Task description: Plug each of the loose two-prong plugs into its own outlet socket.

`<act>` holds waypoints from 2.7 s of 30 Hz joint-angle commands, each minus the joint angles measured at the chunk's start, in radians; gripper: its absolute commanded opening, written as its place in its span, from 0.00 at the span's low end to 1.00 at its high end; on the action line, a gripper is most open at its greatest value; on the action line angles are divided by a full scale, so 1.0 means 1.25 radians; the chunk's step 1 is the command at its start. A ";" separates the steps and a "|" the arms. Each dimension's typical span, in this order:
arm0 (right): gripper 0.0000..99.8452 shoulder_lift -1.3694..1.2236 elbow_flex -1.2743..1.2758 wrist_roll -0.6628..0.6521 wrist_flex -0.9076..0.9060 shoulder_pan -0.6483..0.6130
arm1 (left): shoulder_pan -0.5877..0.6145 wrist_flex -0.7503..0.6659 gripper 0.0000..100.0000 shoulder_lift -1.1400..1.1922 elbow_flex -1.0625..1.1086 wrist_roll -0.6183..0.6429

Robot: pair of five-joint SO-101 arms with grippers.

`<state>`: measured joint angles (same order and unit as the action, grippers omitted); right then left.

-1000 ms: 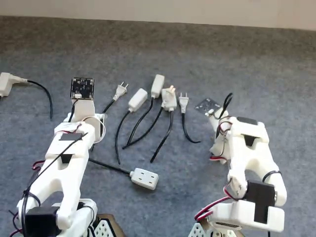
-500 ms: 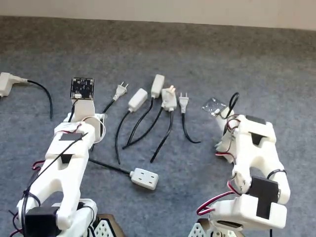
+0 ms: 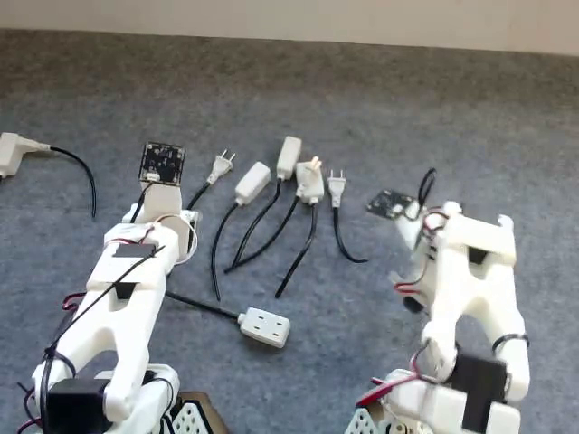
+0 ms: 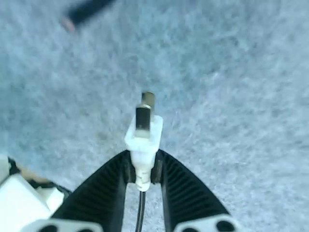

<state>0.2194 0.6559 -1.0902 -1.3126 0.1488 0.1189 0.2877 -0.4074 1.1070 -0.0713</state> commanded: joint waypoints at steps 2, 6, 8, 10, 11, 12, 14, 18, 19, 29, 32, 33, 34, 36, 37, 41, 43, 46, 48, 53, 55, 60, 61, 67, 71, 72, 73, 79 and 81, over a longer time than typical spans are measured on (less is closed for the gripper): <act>0.01 0.169 -0.003 0.178 0.013 -0.128 | -0.007 0.033 0.16 -0.074 -0.029 -0.039; 0.01 0.344 0.061 0.357 0.106 -0.255 | -0.035 0.324 0.17 -0.230 -0.094 -0.044; 0.01 0.423 0.109 0.421 0.143 -0.325 | -0.068 0.473 0.17 -0.301 -0.137 -0.088; 0.01 0.484 0.159 0.481 0.174 -0.395 | -0.111 0.603 0.17 -0.363 -0.171 -0.130; 0.01 0.504 0.179 0.508 0.186 -0.425 | -0.132 0.654 0.18 -0.393 -0.181 -0.139; 0.01 0.519 0.197 0.530 0.198 -0.454 | -0.149 0.696 0.19 -0.418 -0.186 -0.142; 0.01 0.536 0.226 0.563 0.230 -0.506 | -0.172 0.734 0.23 -0.477 -0.182 -0.142; 0.01 0.552 0.271 0.587 0.294 -0.592 | -0.175 0.717 0.27 -0.611 -0.141 -0.141; 0.01 0.552 0.280 0.588 0.301 -0.606 | -0.175 0.705 0.27 -0.650 -0.117 -0.133; 0.01 0.551 0.363 0.626 0.353 -0.627 | -0.197 0.593 0.34 -1.007 0.165 -0.095; 0.01 0.546 0.373 0.676 0.384 -0.627 | -0.228 0.626 0.34 -1.084 0.176 -0.074; 0.01 0.546 0.373 0.685 0.385 -0.627 | -0.235 0.638 0.34 -1.107 0.176 -0.066; 0.01 0.546 0.373 0.686 0.385 -0.628 | -0.236 0.647 0.34 -1.123 0.176 -0.060; 0.01 0.546 0.376 0.691 0.385 -0.644 | -0.234 0.649 0.34 -1.138 0.175 -0.056; 0.01 0.546 0.377 0.691 0.385 -0.661 | -0.234 0.649 0.34 -1.136 0.177 -0.056; 0.01 0.544 0.375 0.691 0.382 -0.730 | -0.240 0.649 0.34 -1.132 0.182 -0.045; 0.01 0.544 0.373 0.691 0.382 -0.744 | -0.241 0.649 0.34 -1.132 0.182 -0.045; 0.01 0.544 0.371 0.691 0.381 -0.746 | -0.260 0.648 0.34 -1.131 0.184 -0.047; 0.01 0.544 0.371 0.691 0.379 -0.752 | -0.278 0.646 0.34 -1.130 0.196 -0.048; 0.01 0.546 0.310 0.691 0.314 -0.775 | -0.284 0.547 0.34 -1.129 0.285 -0.050; 0.01 0.546 0.296 0.691 0.301 -0.773 | -0.287 0.541 0.34 -1.129 0.295 -0.050; 0.01 0.551 0.262 0.685 0.255 -0.754 | -0.282 0.541 0.34 -1.129 0.317 -0.052; 0.01 0.551 0.239 0.685 0.229 -0.749 | -0.282 0.540 0.34 -1.129 0.322 -0.059; 0.01 0.546 0.018 0.684 0.066 -0.749 | -0.284 0.540 0.29 -1.129 0.338 -0.090; 0.01 0.544 -0.008 0.662 0.055 -0.748 | -0.287 0.540 0.28 -1.129 0.341 -0.090; 0.01 0.544 -0.008 0.660 0.055 -0.748 | -0.288 0.540 0.28 -1.129 0.342 -0.090; 0.01 0.544 -0.008 0.660 0.055 -0.748 | -0.288 0.540 0.28 -1.129 0.343 -0.090; 0.01 0.543 -0.007 0.658 0.055 -0.732 | -0.284 0.540 0.28 -1.129 0.343 -0.090; 0.01 0.543 -0.004 0.657 0.055 -0.705 | -0.276 0.540 0.28 -1.129 0.337 -0.091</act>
<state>0.8853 0.7081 -0.2555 -1.2405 -0.7856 -0.2217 0.9720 -1.8113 1.5382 -0.1772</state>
